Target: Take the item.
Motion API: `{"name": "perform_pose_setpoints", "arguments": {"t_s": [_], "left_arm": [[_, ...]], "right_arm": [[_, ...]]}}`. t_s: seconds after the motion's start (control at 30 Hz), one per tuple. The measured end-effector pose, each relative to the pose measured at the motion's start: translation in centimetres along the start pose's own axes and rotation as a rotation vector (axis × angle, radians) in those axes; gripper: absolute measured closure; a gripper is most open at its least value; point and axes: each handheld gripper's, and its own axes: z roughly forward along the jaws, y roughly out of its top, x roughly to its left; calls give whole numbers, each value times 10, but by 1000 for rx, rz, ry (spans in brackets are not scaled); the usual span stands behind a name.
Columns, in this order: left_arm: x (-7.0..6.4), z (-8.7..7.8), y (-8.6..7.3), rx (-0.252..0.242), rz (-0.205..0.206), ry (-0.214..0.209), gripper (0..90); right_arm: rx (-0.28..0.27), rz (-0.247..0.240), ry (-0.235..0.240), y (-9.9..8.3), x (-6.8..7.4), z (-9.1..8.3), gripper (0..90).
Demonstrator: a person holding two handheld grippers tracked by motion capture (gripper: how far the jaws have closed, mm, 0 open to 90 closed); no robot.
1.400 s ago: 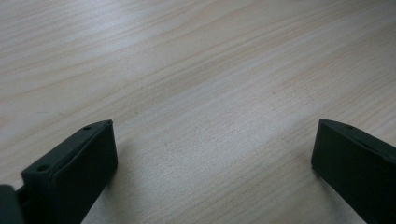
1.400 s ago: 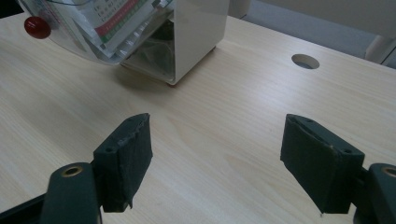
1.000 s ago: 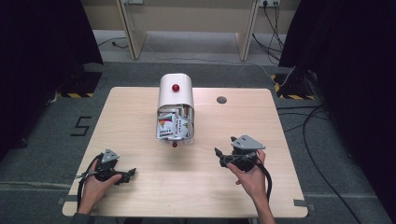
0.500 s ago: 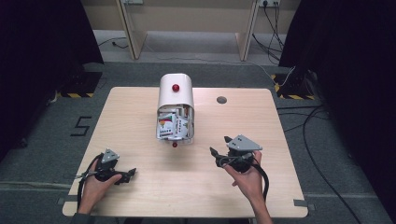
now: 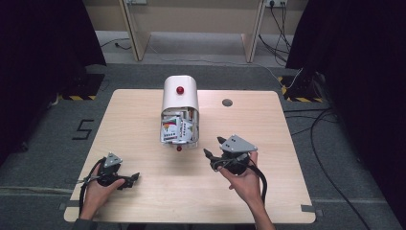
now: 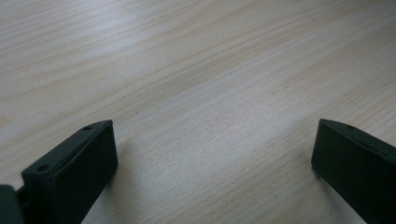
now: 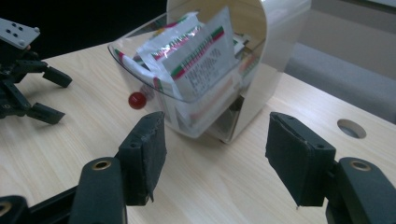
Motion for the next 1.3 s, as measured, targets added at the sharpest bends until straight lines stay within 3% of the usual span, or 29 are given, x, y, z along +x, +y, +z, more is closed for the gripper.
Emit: {"name": "perform_pose_setpoints", "arguments": {"t_s": [0.33,0.67,1.03,1.3], "left_arm": [[0,0,0,0,0,0,0],[0,0,0,0,0,0,0],[0,0,0,0,0,0,0],[0,0,0,-1,-2,-1,0]], "right_arm": [[-8,-30,24,13,11,13,422],[-7,-56,18,22,15,26,464],[12,-86,-1,30,18,41,522],[18,-82,-28,36,17,52,576]]}}
